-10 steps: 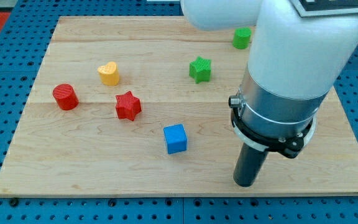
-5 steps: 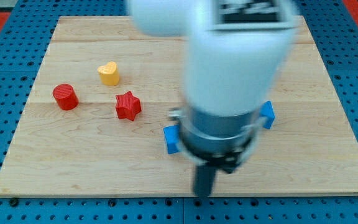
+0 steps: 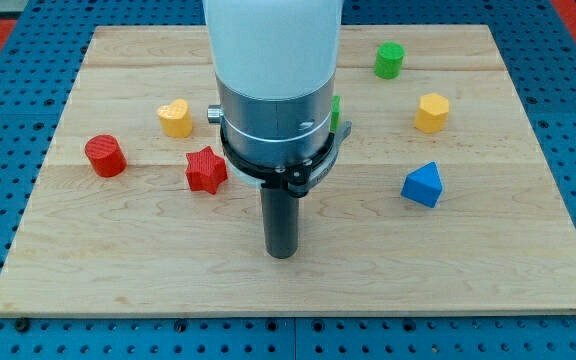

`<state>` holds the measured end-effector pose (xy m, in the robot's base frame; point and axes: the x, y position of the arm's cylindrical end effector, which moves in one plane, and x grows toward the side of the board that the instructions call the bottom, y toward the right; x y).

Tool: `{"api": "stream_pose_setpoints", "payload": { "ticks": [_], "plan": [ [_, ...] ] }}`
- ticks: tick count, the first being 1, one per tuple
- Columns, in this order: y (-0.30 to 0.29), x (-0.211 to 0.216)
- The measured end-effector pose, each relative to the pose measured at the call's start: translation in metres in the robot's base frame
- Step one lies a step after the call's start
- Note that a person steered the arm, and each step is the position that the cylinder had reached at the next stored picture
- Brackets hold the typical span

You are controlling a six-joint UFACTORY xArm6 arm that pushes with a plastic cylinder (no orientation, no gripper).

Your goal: Place the arm at the bottom of the blue cube

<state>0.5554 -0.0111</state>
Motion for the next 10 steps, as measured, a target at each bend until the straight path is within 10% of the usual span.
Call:
{"api": "stream_pose_setpoints", "payload": {
  "ticks": [10],
  "plan": [
    [-0.008, 0.022]
  ]
}}
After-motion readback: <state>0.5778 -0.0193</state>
